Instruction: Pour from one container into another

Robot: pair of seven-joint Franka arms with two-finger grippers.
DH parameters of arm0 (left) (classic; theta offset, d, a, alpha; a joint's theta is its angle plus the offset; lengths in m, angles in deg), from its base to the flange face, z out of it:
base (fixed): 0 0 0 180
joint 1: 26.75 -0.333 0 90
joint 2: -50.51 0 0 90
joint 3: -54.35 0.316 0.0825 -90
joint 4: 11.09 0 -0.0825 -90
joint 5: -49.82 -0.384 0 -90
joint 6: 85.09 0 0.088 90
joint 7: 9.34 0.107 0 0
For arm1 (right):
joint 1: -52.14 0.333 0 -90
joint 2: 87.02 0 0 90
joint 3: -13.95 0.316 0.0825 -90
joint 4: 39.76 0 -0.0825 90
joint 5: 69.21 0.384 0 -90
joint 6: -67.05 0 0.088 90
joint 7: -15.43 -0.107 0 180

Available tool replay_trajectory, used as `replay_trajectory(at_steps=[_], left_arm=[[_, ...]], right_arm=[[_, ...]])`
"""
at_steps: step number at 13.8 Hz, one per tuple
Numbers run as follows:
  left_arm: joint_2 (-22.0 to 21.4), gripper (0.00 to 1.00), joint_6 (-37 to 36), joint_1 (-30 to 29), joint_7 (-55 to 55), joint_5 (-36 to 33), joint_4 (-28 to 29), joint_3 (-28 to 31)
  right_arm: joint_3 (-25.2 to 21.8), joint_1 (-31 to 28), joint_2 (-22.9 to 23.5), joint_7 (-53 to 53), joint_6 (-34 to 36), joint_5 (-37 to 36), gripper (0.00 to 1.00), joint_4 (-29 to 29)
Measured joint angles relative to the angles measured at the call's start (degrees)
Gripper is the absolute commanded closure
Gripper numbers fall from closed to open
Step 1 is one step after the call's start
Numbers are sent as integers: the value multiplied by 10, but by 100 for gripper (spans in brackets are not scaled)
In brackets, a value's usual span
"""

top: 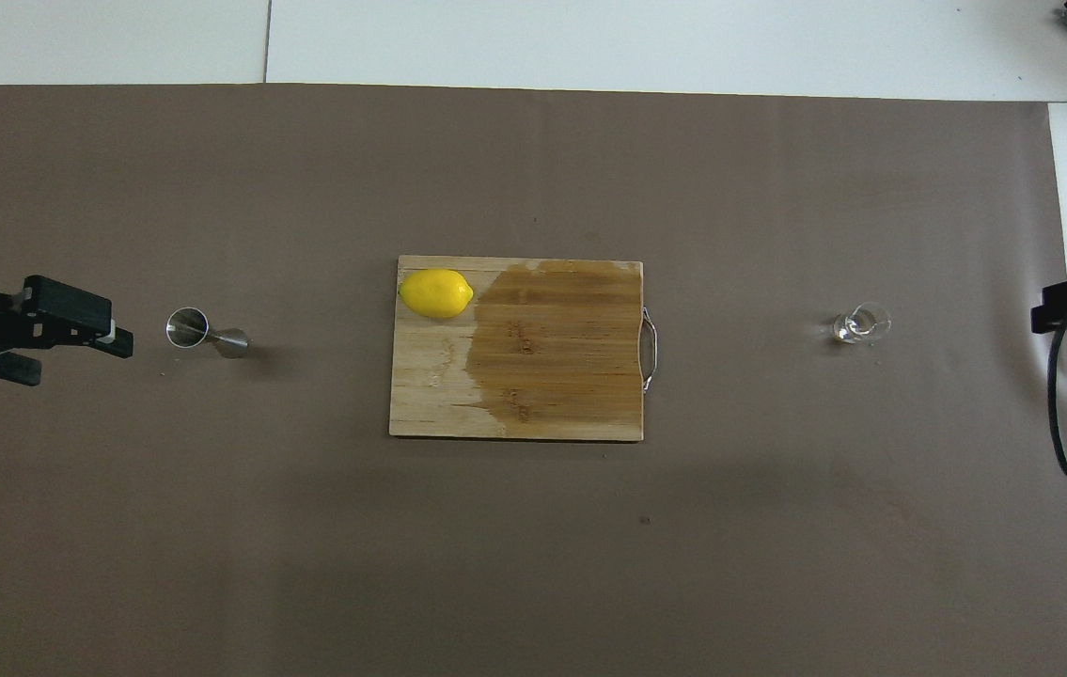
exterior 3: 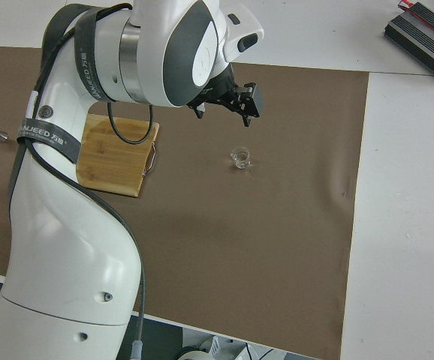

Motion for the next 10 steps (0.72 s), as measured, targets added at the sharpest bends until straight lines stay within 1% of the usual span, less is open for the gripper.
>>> replay_trajectory(at_steps=[3,6,10], left_arm=[[9,0,-23,-16,-78,44,-2,0],[33,0,-48,-49,-150,106,-3,1],[71,0,-60,-86,-248,195,-3,1]], right_arm=[[0,0,0,0,0,0,0,0],[0,0,0,0,0,0,0,0],[0,0,0,0,0,0,0,0]])
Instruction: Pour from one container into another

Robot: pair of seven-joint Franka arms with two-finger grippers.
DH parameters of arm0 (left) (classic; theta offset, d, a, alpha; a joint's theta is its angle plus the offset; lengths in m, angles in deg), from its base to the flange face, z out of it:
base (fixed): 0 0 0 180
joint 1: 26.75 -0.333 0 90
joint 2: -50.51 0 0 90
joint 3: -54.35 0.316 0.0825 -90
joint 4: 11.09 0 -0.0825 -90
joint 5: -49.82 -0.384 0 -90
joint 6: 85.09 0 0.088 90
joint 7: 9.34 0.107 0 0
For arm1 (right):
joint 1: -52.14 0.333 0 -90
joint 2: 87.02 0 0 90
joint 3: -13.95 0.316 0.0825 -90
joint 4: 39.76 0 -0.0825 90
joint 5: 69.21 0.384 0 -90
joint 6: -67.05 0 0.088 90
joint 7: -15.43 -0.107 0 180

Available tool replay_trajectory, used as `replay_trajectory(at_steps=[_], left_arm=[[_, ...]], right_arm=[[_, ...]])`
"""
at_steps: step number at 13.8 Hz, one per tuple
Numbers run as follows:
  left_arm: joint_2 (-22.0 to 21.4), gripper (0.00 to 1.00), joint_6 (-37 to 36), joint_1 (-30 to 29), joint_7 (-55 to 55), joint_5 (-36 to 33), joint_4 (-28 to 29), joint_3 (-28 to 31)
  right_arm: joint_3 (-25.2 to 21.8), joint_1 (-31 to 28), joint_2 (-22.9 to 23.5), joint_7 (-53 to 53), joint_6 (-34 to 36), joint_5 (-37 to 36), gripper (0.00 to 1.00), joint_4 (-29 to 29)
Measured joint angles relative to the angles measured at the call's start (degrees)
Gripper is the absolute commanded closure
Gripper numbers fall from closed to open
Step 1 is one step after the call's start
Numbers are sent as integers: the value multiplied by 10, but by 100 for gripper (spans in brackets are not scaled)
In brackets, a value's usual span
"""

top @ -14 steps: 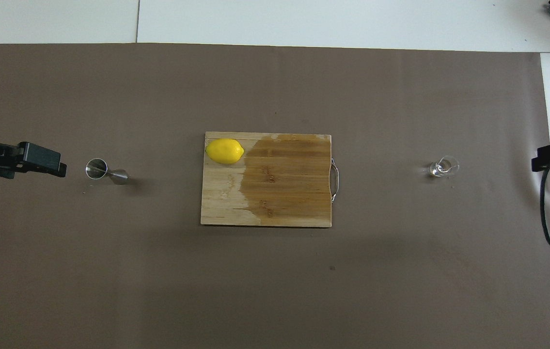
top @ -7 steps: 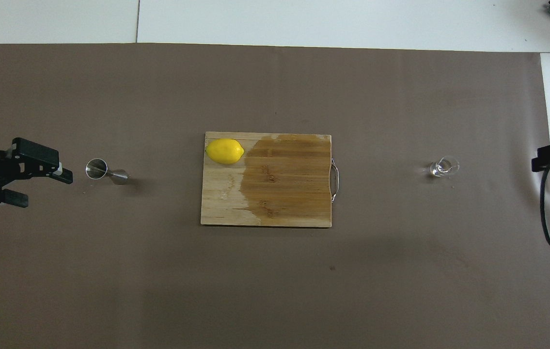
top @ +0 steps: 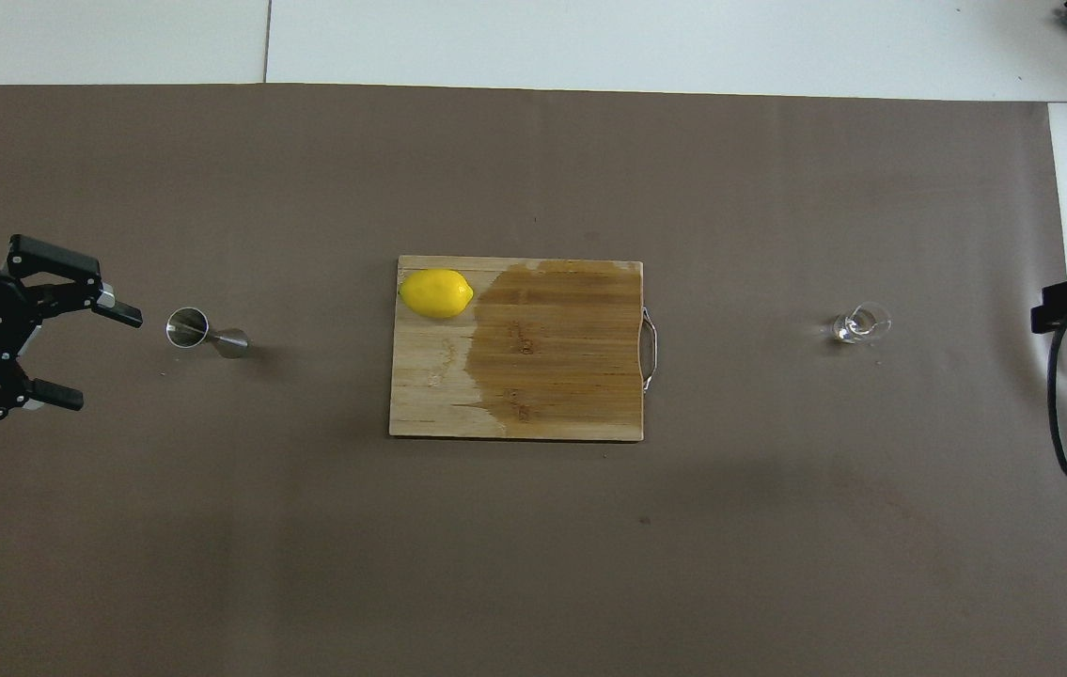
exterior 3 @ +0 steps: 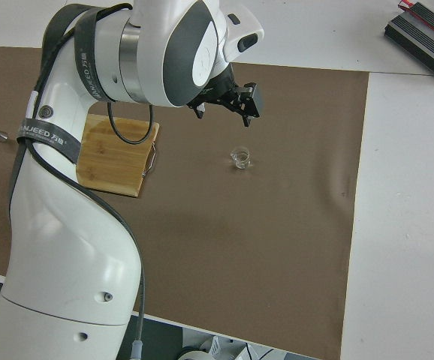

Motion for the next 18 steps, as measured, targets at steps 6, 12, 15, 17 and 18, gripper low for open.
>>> replay_trajectory(at_steps=[6,12,15,17,18], left_arm=[[43,0,-11,-43,-99,102,12,-1],[70,0,-14,-75,-122,152,37,-3],[96,0,-18,-88,-122,192,56,-3],[108,0,-19,-94,-122,220,77,-4],[113,0,-19,-98,-122,230,88,-4]], right_arm=[[0,0,0,0,0,0,0,0],[0,0,0,0,0,0,0,0],[0,0,0,0,0,0,0,0],[0,0,0,0,0,0,0,0],[0,0,0,0,0,0,0,0]])
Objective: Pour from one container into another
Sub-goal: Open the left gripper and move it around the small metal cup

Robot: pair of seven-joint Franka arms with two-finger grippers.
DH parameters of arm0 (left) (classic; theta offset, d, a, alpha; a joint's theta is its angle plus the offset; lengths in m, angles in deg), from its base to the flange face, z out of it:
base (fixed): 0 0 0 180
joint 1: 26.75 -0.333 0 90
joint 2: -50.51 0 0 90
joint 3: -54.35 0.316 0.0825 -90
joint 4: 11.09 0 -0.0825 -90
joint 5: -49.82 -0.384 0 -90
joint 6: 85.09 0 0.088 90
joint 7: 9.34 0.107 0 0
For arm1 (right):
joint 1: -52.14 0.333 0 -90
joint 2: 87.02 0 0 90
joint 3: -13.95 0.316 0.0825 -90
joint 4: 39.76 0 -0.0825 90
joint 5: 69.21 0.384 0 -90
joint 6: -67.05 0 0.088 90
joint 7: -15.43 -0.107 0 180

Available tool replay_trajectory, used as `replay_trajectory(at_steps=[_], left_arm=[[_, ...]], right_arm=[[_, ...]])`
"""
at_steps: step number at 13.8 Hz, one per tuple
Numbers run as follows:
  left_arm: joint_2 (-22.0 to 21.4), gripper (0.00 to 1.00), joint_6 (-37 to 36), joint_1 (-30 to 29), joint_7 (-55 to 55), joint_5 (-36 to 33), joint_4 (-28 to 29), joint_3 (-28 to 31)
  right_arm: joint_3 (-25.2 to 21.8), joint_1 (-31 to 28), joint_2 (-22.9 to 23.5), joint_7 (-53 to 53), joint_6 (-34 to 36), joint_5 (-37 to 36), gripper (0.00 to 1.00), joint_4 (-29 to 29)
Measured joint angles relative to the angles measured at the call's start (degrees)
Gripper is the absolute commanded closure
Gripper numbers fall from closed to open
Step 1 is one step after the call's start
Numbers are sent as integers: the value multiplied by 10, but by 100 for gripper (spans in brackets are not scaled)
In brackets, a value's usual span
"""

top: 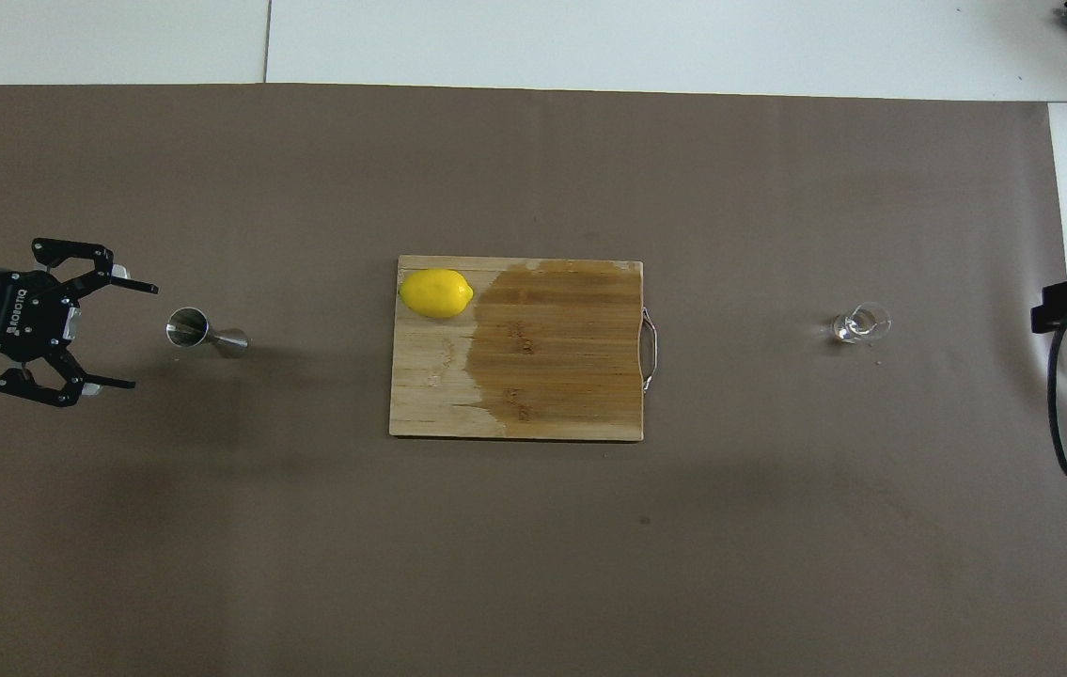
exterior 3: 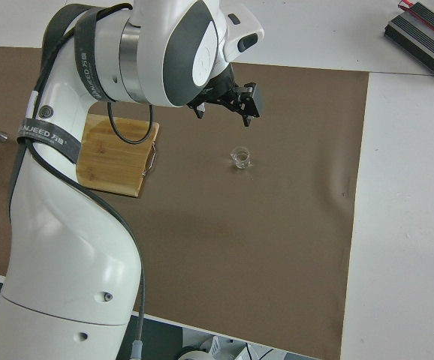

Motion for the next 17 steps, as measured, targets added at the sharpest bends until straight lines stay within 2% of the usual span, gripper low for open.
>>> replay_trajectory(at_steps=[5,11,14,17], left_arm=[[26,0,0,-26,11,21,31,0],[37,0,15,-33,12,95,68,-2],[43,0,22,-33,12,113,77,-3],[67,0,24,-35,23,120,78,-4]], right_arm=[[0,0,0,0,0,0,0,0],[0,0,0,0,0,0,0,0],[0,0,0,0,0,0,0,0],[0,0,0,0,0,0,0,0]])
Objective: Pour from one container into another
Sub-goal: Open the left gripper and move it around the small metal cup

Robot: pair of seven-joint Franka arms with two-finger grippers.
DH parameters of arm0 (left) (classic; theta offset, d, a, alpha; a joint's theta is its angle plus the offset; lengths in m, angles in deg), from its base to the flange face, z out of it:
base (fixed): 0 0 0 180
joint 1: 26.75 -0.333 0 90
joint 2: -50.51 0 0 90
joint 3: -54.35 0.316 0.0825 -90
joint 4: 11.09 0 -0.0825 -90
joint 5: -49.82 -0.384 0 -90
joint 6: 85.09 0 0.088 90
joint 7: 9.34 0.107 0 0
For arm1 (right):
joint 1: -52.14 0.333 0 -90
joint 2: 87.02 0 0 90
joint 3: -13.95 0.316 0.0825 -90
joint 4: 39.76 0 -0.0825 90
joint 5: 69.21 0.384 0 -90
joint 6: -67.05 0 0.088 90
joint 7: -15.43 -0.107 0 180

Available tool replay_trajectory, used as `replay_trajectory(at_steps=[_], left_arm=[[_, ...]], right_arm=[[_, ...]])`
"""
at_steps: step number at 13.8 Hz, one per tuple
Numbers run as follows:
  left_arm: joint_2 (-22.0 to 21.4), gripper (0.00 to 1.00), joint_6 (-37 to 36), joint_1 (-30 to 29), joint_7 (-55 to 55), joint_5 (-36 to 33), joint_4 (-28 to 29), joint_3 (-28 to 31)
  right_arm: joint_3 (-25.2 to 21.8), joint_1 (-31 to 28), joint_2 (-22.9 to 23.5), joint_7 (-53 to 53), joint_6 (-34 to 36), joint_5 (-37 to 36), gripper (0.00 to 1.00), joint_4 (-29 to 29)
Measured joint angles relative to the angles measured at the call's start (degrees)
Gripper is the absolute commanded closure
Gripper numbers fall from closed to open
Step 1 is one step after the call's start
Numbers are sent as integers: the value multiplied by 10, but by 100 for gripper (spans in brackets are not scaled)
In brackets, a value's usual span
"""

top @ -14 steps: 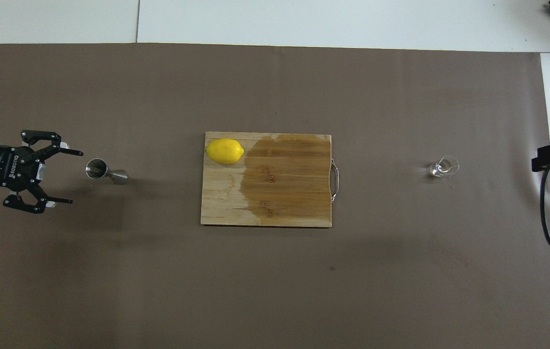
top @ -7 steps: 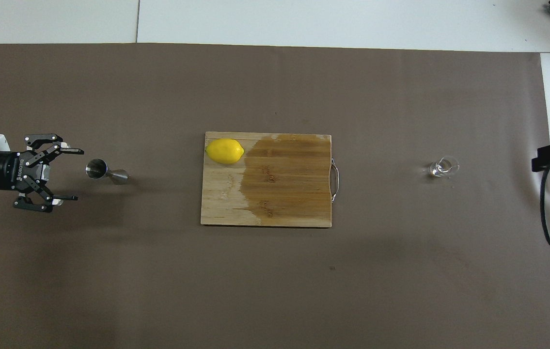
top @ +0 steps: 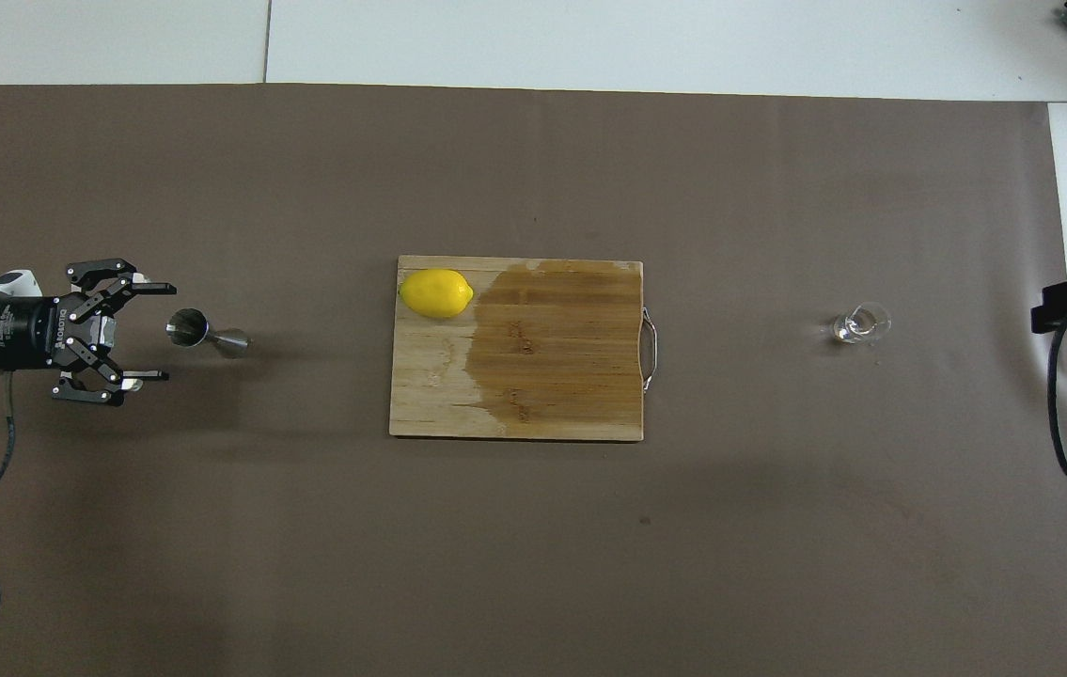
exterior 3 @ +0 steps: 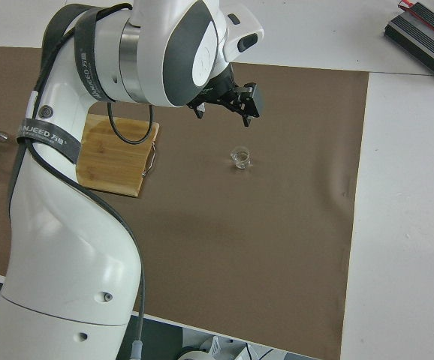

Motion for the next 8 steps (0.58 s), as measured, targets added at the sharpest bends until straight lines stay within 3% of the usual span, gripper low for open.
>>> replay_trajectory(at_steps=[8], left_arm=[[58,0,4,-48,14,3,-37,-57]], right_arm=[[0,0,0,0,0,0,0,0]])
